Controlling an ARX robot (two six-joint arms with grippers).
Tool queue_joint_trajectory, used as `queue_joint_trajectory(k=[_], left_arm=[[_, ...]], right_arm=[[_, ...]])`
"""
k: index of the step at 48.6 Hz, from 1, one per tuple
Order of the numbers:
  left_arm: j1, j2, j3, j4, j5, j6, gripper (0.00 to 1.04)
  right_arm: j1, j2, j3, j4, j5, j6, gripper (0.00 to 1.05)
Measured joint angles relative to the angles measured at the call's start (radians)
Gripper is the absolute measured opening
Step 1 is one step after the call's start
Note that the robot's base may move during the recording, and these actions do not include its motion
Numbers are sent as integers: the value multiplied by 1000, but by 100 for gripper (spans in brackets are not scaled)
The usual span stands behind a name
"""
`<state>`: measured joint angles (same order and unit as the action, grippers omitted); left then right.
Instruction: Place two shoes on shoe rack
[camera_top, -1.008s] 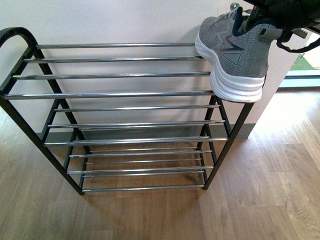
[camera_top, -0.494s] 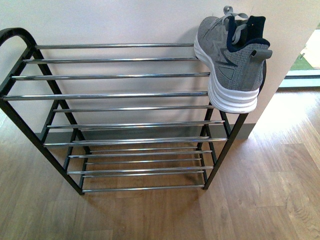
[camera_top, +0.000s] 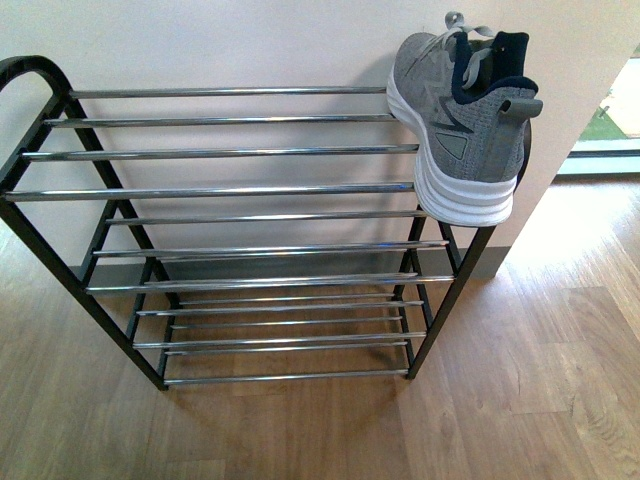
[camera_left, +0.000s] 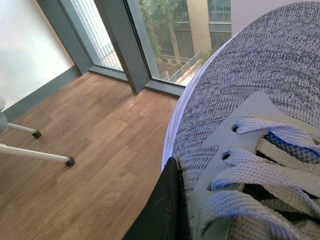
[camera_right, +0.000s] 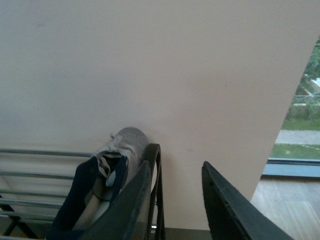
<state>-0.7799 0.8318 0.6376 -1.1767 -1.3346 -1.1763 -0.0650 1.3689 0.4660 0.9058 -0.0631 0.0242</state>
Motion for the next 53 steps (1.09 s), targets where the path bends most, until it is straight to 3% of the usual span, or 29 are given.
queue_joint_trajectory(k=[10, 25, 41, 45, 53], left_arm=[[0, 0, 0, 0, 0, 0, 3], [0, 0, 0, 0, 0, 0, 3], [0, 0, 0, 0, 0, 0, 3], [0, 0, 0, 0, 0, 0, 3], [0, 0, 0, 0, 0, 0, 3]], right_arm=[[39, -92, -124, 15, 56, -13, 1], [63, -257, -267, -1, 63, -19, 2], [63, -474, -377, -113, 63, -19, 2], [63, -488, -417, -73, 63, -19, 2], [63, -613, -445, -179, 63, -19, 2]])
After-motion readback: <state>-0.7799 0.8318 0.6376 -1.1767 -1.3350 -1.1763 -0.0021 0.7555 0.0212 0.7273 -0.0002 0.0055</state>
